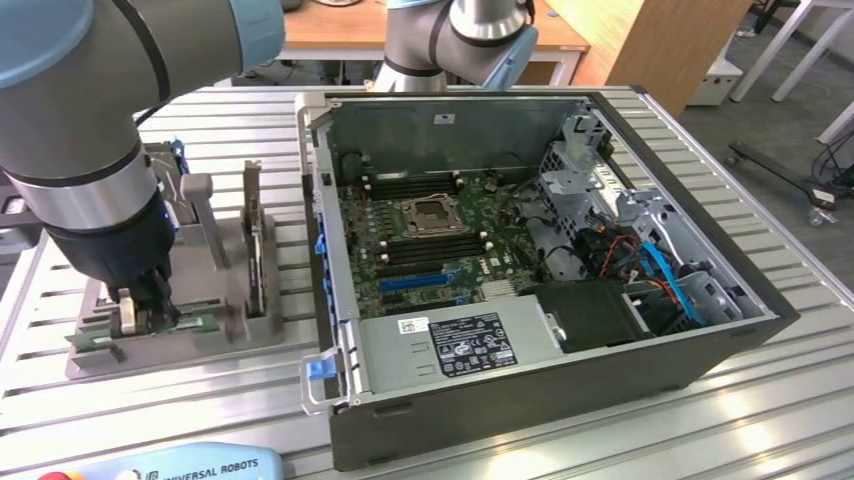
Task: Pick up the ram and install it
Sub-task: 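Pick up the ram and move it above insertion slot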
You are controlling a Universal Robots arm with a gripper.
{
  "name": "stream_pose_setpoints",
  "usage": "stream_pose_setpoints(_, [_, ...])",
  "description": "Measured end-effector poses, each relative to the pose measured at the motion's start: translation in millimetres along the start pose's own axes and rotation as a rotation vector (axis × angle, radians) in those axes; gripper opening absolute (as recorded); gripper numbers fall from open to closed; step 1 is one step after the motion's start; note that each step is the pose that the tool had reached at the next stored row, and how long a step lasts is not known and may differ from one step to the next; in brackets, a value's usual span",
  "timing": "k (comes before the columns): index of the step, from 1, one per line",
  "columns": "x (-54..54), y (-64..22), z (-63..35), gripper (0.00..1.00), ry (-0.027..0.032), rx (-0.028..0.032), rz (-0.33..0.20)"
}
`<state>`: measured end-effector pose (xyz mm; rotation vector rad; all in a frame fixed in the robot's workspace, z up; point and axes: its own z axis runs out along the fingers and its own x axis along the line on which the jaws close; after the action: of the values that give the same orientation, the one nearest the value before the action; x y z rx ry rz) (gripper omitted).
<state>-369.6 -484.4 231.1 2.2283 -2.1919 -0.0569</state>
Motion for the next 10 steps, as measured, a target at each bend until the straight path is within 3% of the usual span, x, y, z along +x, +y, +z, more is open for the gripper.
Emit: stream_pose_setpoints(10, [-0.4,1.0,-27.4,0.12,0.0001,-0.0001,0.0])
